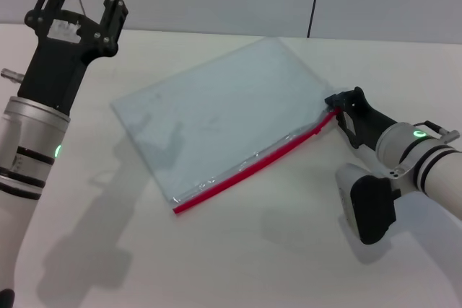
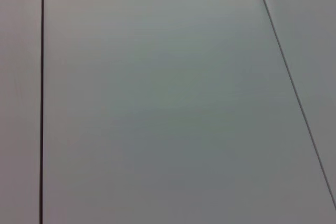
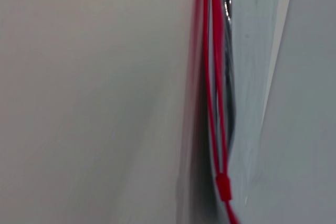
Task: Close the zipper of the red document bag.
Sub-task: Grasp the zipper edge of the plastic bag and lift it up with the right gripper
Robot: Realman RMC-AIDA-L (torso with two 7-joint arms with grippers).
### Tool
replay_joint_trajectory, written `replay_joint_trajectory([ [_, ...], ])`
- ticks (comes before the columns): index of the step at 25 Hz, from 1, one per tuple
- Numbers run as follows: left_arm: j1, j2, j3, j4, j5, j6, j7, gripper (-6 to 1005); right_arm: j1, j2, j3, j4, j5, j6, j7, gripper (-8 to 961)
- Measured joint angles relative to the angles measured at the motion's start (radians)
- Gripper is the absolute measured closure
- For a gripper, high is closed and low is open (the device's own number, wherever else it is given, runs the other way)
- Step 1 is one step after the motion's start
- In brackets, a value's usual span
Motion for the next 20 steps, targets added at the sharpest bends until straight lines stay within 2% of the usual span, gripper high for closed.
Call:
replay_joint_trajectory([
  [8, 0.000, 0.000, 0.000, 0.000, 0.002, 0.000, 0.000, 399, 0.001, 0.000, 0.017, 0.025, 0.000, 0.009, -0.001, 866],
  [15, 0.002, 0.001, 0.000, 0.005, 0.022, -0.015, 0.000, 399, -0.003, -0.002, 0.051, 0.068, 0.000, 0.013, -0.001, 911],
  [20, -0.023, 0.001, 0.000, 0.006, 0.116, -0.120, 0.018, 399, -0.003, -0.003, 0.081, 0.099, 0.000, 0.013, 0.005, 919],
])
